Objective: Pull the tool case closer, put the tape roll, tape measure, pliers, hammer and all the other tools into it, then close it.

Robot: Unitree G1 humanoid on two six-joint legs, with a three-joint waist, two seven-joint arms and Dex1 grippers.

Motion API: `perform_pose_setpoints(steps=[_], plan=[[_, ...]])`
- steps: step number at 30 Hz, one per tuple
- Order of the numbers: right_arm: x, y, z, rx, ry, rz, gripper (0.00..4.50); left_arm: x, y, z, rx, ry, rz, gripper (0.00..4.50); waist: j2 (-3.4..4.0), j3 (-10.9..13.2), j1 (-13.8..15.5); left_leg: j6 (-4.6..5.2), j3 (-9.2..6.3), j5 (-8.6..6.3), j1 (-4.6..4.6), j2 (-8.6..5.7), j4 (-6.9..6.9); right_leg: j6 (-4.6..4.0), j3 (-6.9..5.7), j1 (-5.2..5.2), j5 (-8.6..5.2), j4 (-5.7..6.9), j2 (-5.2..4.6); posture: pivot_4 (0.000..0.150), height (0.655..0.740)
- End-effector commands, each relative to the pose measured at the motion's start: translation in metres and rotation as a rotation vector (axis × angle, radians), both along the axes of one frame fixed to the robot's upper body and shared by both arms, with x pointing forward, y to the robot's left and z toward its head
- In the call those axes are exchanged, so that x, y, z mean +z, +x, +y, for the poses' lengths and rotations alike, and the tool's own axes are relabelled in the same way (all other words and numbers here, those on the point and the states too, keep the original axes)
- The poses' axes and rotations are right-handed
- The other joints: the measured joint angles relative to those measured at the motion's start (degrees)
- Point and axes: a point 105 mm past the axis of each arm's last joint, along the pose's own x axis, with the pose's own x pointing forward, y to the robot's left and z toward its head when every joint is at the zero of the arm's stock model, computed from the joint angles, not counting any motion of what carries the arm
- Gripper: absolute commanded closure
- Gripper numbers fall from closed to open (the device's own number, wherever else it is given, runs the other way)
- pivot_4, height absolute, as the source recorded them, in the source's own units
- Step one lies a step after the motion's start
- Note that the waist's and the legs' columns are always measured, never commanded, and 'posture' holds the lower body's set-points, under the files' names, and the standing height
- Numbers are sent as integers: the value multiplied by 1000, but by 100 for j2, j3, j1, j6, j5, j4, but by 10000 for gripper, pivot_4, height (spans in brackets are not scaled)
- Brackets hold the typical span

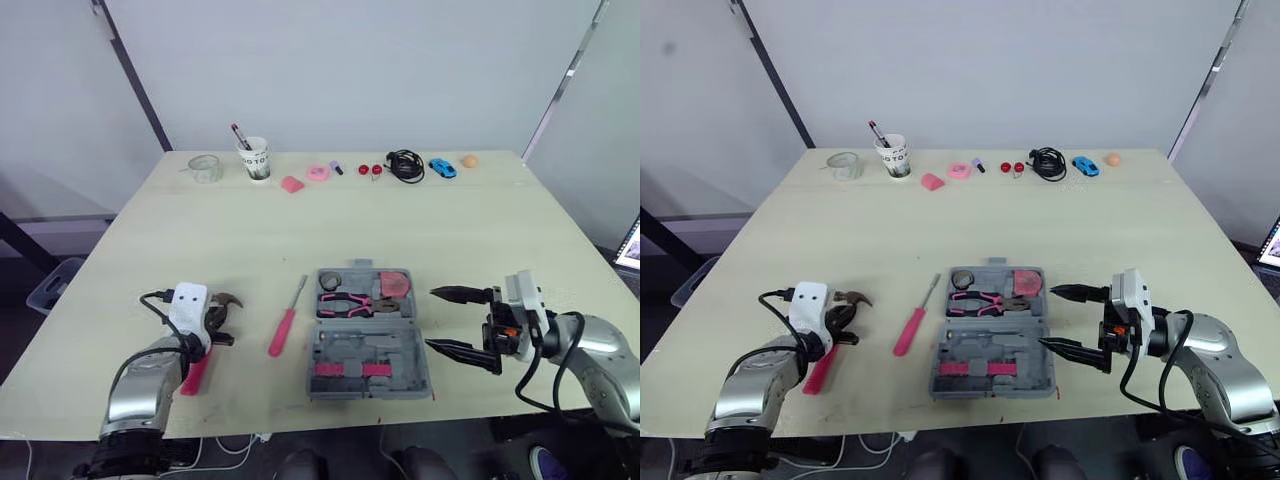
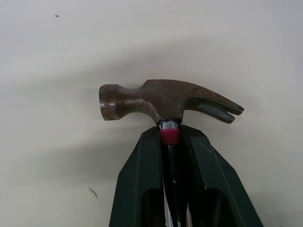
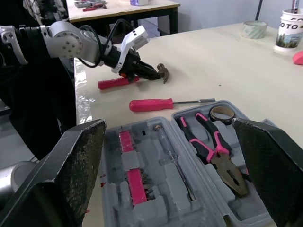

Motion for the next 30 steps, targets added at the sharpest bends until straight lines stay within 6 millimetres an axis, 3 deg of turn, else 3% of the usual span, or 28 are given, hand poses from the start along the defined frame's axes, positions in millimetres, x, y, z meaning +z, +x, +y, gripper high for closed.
perform_pose_setpoints(steps=[1, 9, 17, 30], plan=[[5, -5, 0, 21, -8, -40, 0, 32, -11, -24, -353, 78, -66, 43620, 0, 2, -3, 0, -1, 0, -2, 1, 0, -1, -2, -2, 0, -2, 0, 1500, 7400], [5, -5, 1, 23, -9, -40, 0, 31, -33, -17, -643, 206, 30, 43620, 16, 13, 46, 0, 2, -1, -14, 3, -3, 0, -7, -13, 0, -12, -36, 1500, 7400], [4, -7, 3, 21, -10, -40, 0, 29, -26, -5, -670, 208, 23, 43620, 19, 15, 104, 2, -4, 0, -22, 2, -2, 1, -18, -14, 0, -16, -25, 1500, 7400], [6, -11, 0, 32, -13, -45, 0, 53, -33, -20, -1003, 209, 21, 43620, 19, 14, 125, 2, 4, 0, -49, -5, 6, 2, -43, -14, 0, -31, -10, 1500, 7400]])
